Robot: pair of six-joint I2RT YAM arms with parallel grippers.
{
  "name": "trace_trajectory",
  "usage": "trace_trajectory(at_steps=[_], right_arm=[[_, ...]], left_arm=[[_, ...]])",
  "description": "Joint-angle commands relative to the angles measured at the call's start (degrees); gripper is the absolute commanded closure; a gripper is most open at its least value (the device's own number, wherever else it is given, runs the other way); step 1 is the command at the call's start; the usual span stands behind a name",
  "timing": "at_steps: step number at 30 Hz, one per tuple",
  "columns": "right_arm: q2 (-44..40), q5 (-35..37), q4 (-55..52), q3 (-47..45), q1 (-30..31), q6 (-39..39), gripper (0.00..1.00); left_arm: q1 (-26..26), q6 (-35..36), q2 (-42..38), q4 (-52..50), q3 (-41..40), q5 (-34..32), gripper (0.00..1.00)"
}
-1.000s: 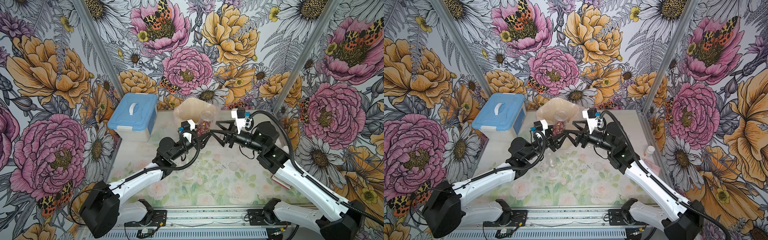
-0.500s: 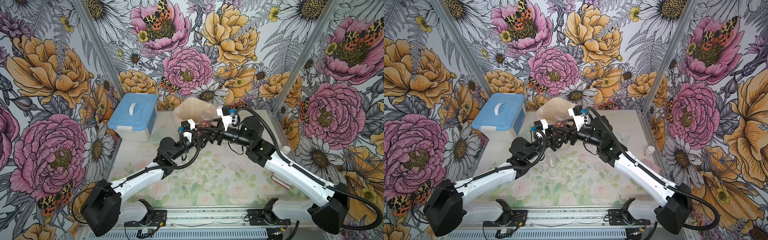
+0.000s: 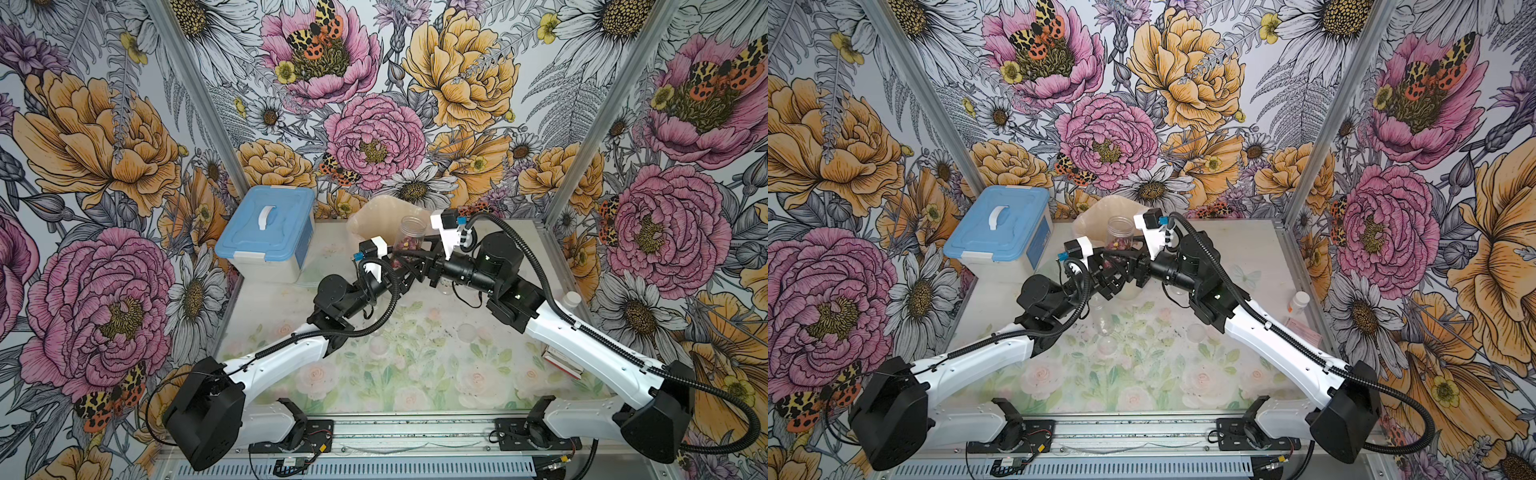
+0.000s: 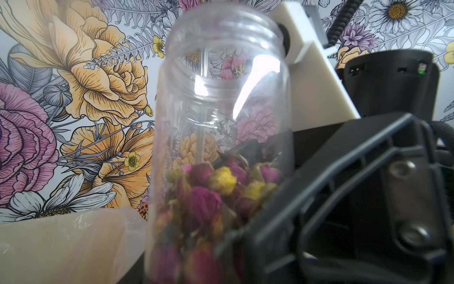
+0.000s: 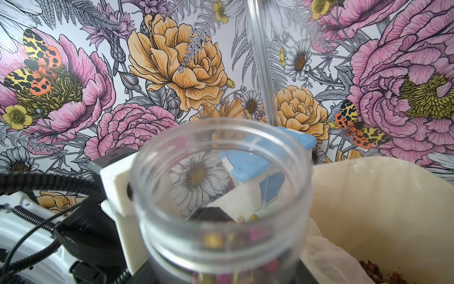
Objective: Empty the moldy dried flower tea in the jars
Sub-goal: Pour the moldy dried flower tea into the trash bin.
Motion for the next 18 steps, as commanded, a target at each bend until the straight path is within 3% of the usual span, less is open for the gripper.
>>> trace_trajectory(at_steps=[1,9,15,18], right_arm=[[1.0,0.8,1.4,1.4,1.5,-1.2,0.64],[0.8,5.3,-3.6,3.3,1.6,-3.5,0.81],[0.1,12.9,-13.1,7.2,1.1,-8.8,0.86],[0.3,17.1,-17.8,9.6,0.5,-11.6,0.87]], left_arm=[[-0.6,-0.6,0.6,-1.0,1.3,-0.5,0.56],[-0.5,0.7,-0.6,-7.9,2.8,-2.0,0.38],[-0.4,3.2,-3.8,-15.6,3.3,-4.5,0.12],[-0.2,3.9,-6.5,-18.8,2.5,-6.4,0.04]])
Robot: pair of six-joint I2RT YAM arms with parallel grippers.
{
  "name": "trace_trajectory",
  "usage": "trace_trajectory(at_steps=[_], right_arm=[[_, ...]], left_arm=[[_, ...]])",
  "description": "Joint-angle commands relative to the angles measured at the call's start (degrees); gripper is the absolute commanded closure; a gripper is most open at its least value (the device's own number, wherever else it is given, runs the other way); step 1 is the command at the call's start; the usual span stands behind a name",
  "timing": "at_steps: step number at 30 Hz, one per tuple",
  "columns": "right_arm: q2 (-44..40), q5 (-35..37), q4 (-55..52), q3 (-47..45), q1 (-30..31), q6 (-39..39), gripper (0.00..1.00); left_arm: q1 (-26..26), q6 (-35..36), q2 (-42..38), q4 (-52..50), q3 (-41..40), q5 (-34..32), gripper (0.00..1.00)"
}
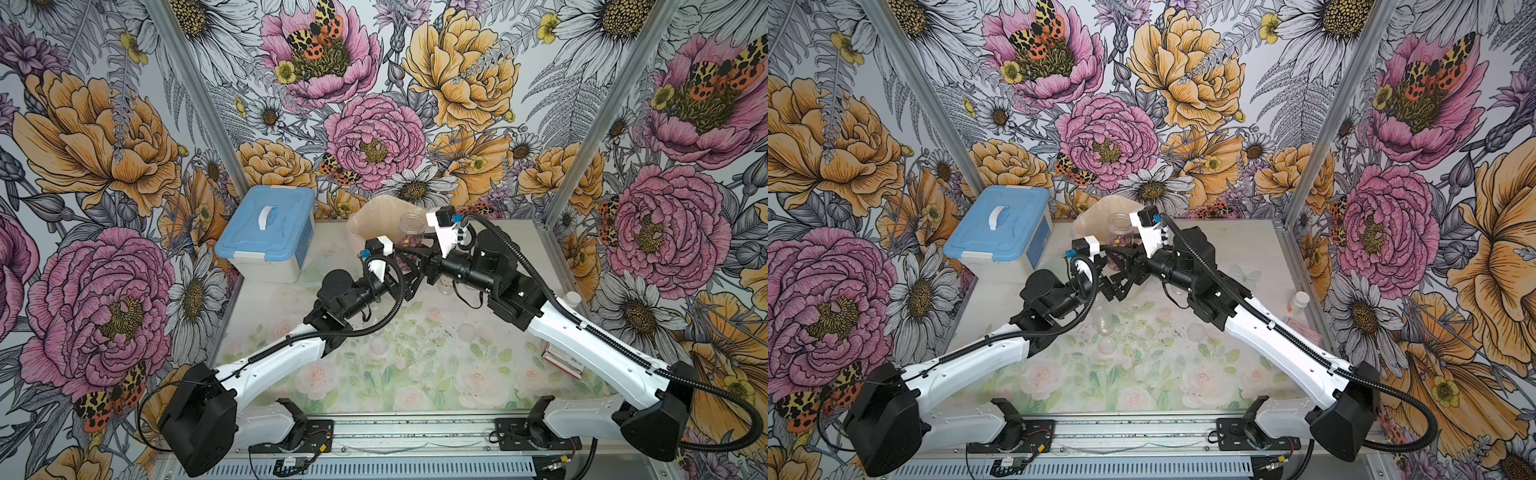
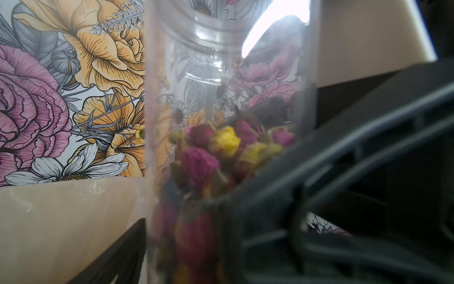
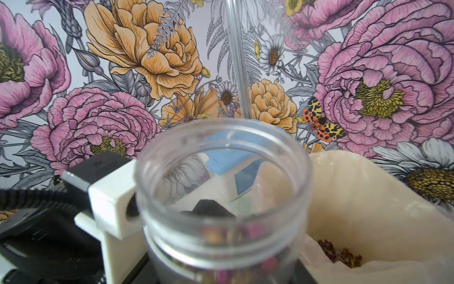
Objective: Empty the moldy dried flower tea in the jars
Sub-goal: Pour the moldy dried flower tea into the trash bin.
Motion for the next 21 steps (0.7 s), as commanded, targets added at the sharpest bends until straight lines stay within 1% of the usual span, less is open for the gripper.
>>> trace_trajectory(at_steps=[1,5,8,12,16,21], right_arm=[[0.5,7.8,-7.2,4.6,-0.6,-5.7,0.87],[4.2,16.6,-16.5,11.0,-1.1,-12.8,0.88],[8.5,24.7,-22.8,17.0,-1.3,-19.0,0.89],[15.0,36.0,-28.9,25.0,-1.5,-28.0,0.89],[20.2,44.5,-30.5,30.3,-1.6,-37.0,0.89],[24.8,51.7,-30.5,34.5,-1.6,-47.0,0.88]], left_arm=[[-0.1,1.4,-4.0,-5.5,0.4,-4.0,0.02],[0.0,2.4,-8.3,-11.9,-0.2,-7.0,0.01],[0.1,3.5,-11.3,-16.9,-0.3,-8.6,0.01],[0.3,4.6,-14.4,-19.9,-1.4,-10.8,0.01],[0.8,4.4,-16.5,-19.7,-3.5,-11.7,0.01],[1.5,2.9,-18.0,-19.7,-5.2,-14.2,0.01]])
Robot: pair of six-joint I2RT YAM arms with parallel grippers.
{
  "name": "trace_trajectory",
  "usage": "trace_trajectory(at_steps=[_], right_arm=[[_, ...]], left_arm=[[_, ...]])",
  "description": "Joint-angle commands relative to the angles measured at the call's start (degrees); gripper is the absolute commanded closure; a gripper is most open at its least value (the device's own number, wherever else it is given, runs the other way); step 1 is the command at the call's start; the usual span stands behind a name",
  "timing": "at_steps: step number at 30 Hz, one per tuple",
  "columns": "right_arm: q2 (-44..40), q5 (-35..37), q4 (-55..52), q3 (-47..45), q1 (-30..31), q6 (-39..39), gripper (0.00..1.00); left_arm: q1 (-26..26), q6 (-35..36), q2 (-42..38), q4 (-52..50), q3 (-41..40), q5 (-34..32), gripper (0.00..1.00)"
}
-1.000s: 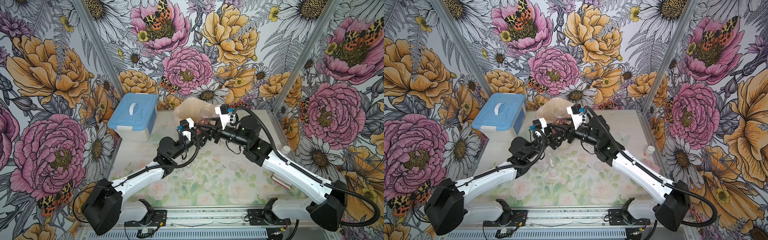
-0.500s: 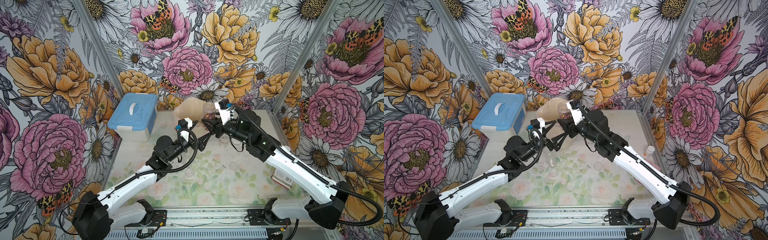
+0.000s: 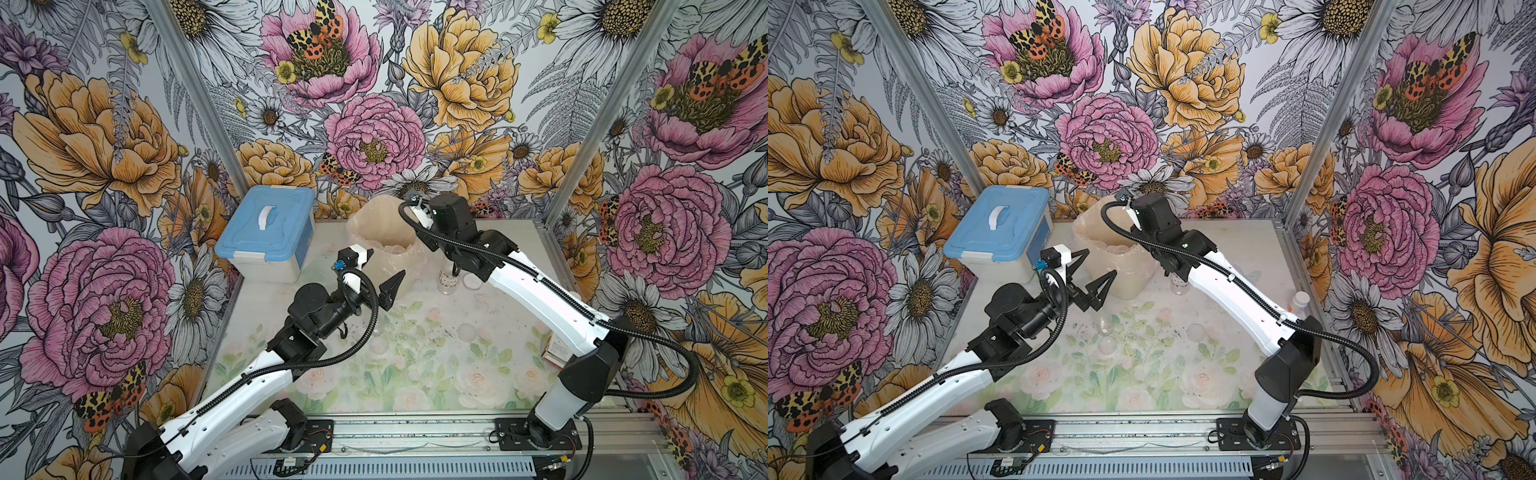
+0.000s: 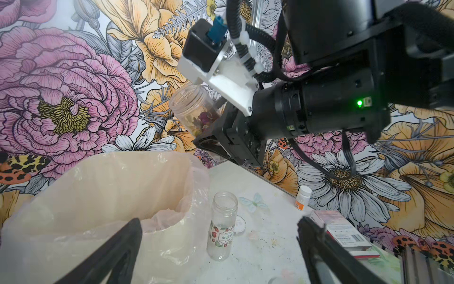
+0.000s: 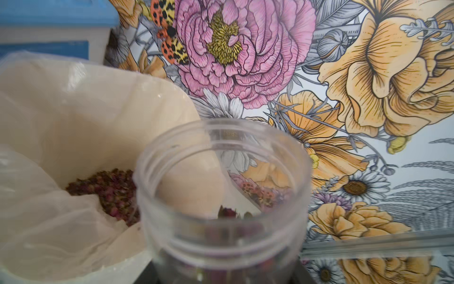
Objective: Empty the moldy dried flower tea in the jars
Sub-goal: Pour the moldy dried flower tea into the trash bin.
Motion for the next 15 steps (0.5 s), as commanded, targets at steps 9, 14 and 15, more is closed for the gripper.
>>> trace_trajectory(at_steps=[9,14,15], right_arm=[[6.5,16.7,-0.7,7.3,-0.1,-23.0,0.89],[8.3,18.8,-0.1,7.6,0.5,-28.6,0.89],[8.6,19.2,0.0,7.6,0.7,-29.6,0.89]], left_arm=[[1.4,-1.9,-2.6,-0.5,-2.7,-4.8,0.01],[2.0,-2.2,-4.2,0.6,-4.5,-5.7,0.01],[2.2,-2.3,-4.5,0.8,-4.8,-5.7,0.01]])
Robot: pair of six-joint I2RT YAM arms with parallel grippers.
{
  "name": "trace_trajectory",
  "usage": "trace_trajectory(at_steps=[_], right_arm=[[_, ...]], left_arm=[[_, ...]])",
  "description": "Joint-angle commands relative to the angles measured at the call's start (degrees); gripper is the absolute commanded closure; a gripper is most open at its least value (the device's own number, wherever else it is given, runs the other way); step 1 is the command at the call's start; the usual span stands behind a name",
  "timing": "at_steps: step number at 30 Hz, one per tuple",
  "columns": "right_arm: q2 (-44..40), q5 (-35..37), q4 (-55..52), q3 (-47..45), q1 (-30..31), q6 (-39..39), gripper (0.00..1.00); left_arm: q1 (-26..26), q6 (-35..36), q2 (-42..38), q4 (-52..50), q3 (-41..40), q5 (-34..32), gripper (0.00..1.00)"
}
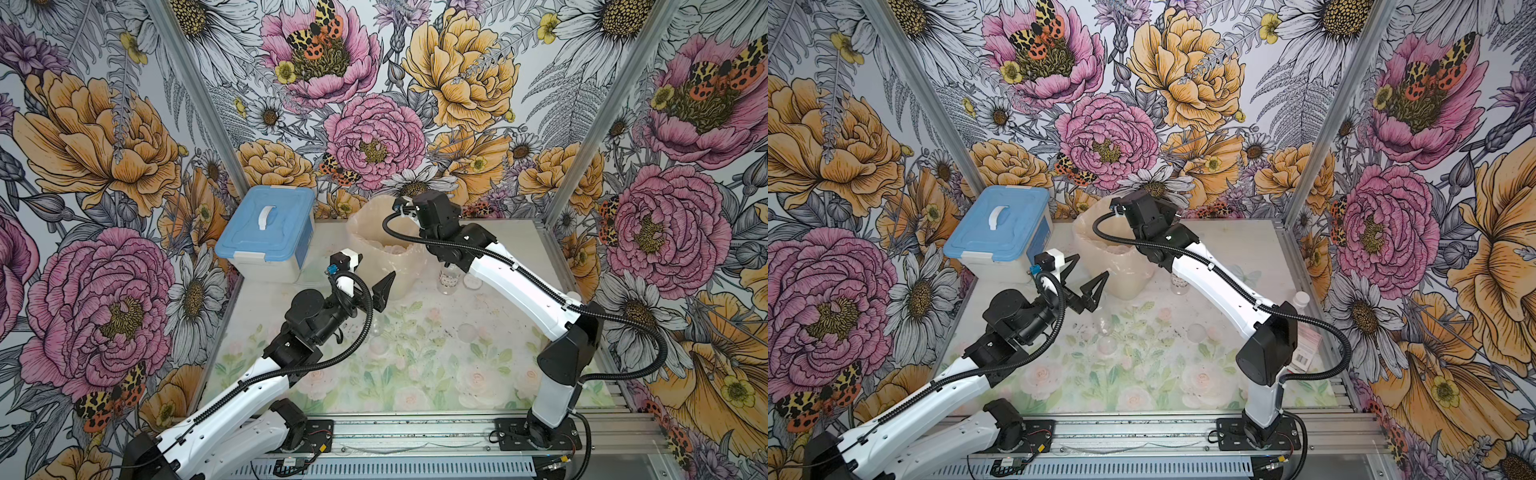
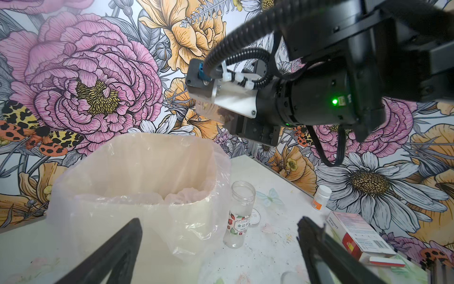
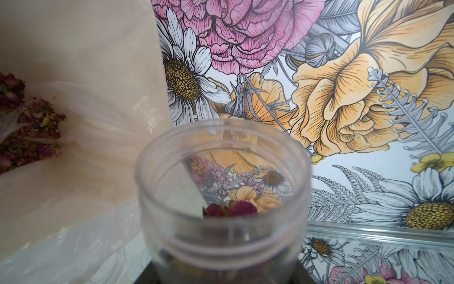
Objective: Empty the moldy dried flower tea in the jars
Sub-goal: Pour the moldy dried flower tea into the trash bin.
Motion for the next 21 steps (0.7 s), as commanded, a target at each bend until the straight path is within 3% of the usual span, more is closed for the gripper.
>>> trace_trajectory(at_steps=[1,8,14,21], right_arm=[[1.6,3.8,1.3,1.7,0.6,-6.4,0.89],[1.9,4.7,6.1,-0.5,1.5,-15.7,0.89],[-2.0,3.5,24.1,-13.9,2.0,-32.8,0.89],[-2.7,1.6,35.7,-18.0,1.8,-44.0,0.90]], left_arm=[[0.9,-0.9,-1.6,1.6,-1.5,-1.8,0.01],[1.9,-1.6,-3.7,2.2,-3.5,-1.9,0.01],[2.6,-1.7,-4.4,1.9,-3.9,-1.7,0.01],[3.1,-2.0,-4.4,2.3,-4.2,-1.6,0.01]])
